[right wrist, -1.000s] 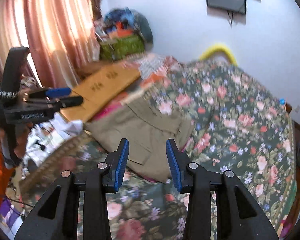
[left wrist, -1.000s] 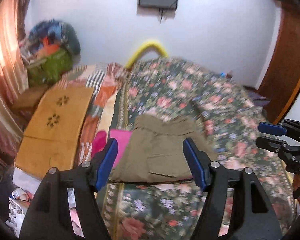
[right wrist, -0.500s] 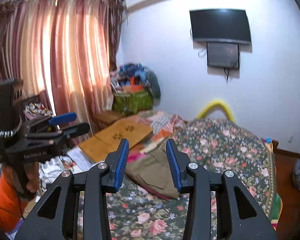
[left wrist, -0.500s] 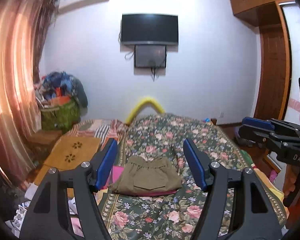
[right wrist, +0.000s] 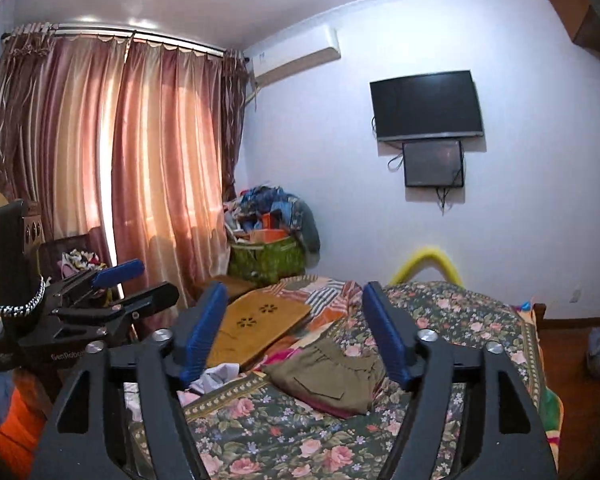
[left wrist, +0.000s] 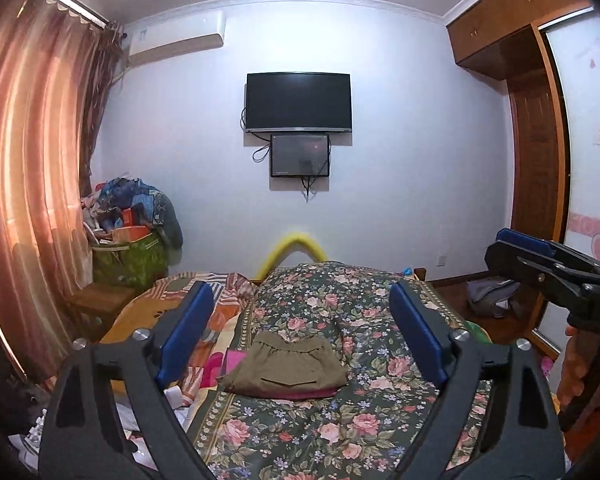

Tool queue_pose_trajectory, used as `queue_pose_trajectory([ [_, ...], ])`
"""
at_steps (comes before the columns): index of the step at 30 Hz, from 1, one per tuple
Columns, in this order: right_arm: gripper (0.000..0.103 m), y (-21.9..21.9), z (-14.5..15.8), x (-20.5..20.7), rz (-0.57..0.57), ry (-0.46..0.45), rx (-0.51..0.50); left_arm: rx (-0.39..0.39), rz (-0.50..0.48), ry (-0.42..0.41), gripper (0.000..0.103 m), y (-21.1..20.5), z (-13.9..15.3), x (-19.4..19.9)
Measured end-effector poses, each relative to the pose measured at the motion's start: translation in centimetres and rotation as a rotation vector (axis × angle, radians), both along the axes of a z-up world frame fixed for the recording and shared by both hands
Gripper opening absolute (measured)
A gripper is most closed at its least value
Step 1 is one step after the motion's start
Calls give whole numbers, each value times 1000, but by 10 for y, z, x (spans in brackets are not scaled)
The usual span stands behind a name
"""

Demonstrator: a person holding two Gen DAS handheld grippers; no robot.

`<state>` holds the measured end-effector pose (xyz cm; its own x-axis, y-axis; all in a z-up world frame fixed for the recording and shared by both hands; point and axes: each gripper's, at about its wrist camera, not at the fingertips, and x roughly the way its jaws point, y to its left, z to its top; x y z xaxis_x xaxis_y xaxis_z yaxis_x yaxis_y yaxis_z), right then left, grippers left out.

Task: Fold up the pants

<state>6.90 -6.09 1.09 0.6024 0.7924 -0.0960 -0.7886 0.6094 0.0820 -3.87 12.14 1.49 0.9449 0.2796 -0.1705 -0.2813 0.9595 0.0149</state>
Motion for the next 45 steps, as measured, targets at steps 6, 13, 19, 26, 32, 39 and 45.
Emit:
queue_pose_trajectory([
  [6, 87, -4, 1, -8, -42, -13, 18, 6, -5, -23, 103, -10, 3, -11],
  [13, 99, -6, -3, -15, -60, -20, 22, -26, -27, -20, 103, -7, 1, -11],
  [19, 101, -6, -6, -17, -73, -22, 17, -34, -28, -19, 103, -8, -2, -10],
  [26, 102, -6, -8, -18, -81, -16, 14, -38, -32, -16, 103, -8, -2, -8],
  [32, 102, -6, -10, -18, -85, -15, 5, -42, -35, -16, 103, -5, -4, -7],
  [39, 102, -7, -9, -18, -90, -16, 2, -50, -29, -17, 103, -4, -7, -3],
  [45, 102, -6, -10, -16, -95, -5, -7, -52, -28, -12, 103, -5, -9, -1],
])
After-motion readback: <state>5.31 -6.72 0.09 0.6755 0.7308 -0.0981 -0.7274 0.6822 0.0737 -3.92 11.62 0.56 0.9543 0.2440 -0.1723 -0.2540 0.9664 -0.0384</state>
